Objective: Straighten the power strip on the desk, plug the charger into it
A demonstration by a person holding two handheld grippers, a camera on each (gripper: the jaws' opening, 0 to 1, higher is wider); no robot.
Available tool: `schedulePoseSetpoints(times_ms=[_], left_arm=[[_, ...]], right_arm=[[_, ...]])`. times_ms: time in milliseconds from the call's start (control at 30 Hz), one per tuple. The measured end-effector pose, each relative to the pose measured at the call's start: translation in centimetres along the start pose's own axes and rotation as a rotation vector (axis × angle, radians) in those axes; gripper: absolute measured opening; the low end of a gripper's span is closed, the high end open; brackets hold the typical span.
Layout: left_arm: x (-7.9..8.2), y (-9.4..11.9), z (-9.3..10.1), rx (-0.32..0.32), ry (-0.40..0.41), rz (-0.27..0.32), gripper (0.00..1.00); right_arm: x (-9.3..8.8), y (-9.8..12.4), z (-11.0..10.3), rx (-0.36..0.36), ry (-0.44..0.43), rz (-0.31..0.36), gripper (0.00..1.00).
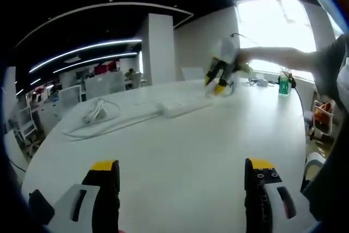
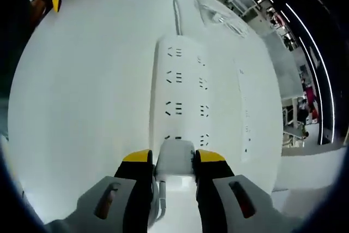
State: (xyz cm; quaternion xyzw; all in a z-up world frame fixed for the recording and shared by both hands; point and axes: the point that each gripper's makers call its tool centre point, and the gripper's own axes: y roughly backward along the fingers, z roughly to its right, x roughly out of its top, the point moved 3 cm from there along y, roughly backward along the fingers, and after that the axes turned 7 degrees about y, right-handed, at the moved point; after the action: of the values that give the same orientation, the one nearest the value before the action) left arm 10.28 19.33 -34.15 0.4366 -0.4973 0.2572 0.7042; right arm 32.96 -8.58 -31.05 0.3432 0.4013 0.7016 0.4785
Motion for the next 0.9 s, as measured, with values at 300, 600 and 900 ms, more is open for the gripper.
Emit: schedulePoseSetpoints(times_ms=[300, 600, 900], left_arm=[[-0.2, -0.2, 0.0, 0.011, -0.006, -0.009, 0.98], [-0.5, -0.2, -0.3, 0.034, -0.021, -0.03, 0.97], [-0.6, -0.7, -0.1, 0.02, -0.013, -0.028, 0.97]], right_arm=[[1.0, -0.3, 0.4, 0.049, 0.055, -0.064, 0.28], [1.2, -0.8, 0.7, 0.068, 0.053, -0.075, 0.28], [1.8, -0.9, 0.7, 0.065, 0.019, -0.065, 0.28]])
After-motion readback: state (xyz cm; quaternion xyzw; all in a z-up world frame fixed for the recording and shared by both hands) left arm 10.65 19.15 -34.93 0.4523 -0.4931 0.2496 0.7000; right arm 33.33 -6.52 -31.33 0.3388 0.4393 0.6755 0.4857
